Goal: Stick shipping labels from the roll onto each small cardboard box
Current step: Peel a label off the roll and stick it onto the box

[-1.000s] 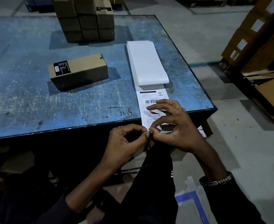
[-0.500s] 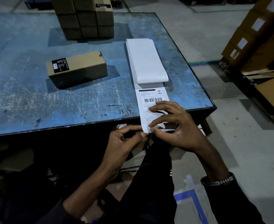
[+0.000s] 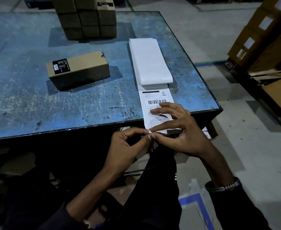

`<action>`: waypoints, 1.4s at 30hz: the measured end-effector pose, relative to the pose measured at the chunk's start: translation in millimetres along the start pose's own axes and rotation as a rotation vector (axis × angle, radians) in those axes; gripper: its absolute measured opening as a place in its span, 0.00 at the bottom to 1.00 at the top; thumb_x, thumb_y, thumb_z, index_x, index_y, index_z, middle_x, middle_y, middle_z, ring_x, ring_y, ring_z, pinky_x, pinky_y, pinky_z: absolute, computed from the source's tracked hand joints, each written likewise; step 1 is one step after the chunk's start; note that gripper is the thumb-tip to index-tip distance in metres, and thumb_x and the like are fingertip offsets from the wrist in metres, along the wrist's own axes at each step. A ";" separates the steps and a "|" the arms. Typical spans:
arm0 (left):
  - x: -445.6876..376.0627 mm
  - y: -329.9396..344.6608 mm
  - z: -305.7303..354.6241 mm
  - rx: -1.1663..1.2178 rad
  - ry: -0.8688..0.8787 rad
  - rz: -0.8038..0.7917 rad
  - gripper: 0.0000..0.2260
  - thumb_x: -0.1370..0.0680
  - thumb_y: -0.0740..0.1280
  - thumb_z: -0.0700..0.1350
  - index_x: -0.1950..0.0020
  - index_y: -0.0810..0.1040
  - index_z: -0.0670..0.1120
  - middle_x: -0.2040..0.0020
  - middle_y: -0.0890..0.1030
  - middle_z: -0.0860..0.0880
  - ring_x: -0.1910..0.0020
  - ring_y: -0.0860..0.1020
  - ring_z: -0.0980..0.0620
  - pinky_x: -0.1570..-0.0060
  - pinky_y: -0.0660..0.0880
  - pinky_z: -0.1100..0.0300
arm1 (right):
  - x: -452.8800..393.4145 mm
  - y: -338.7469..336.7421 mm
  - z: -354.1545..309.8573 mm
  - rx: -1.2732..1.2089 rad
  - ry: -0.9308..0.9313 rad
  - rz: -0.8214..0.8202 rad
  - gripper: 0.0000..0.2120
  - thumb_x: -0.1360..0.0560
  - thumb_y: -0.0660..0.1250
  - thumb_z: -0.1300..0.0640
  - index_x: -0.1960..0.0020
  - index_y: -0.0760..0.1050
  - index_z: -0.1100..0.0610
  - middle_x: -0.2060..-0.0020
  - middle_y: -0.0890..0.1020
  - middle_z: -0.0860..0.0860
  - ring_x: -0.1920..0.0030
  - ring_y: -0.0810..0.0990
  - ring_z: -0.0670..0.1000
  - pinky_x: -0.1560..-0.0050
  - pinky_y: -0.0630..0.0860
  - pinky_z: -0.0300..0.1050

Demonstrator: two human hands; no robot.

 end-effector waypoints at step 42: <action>-3.5 3.5 6.6 -0.146 0.059 -0.044 0.04 0.21 0.75 0.42 0.49 0.89 0.44 0.55 0.89 0.48 0.55 0.87 0.41 0.52 0.83 0.46 | -13.5 -4.0 -32.7 0.244 -0.097 -0.184 0.02 0.28 0.78 0.52 0.56 0.90 0.46 0.33 0.82 0.39 0.24 0.71 0.48 0.34 0.67 0.64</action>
Point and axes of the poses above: each hand's wrist, its own x-axis away from the middle knuckle, its own y-axis out of the palm, z = x × y, the point moved 8 cm from there along -x, towards the middle knuckle
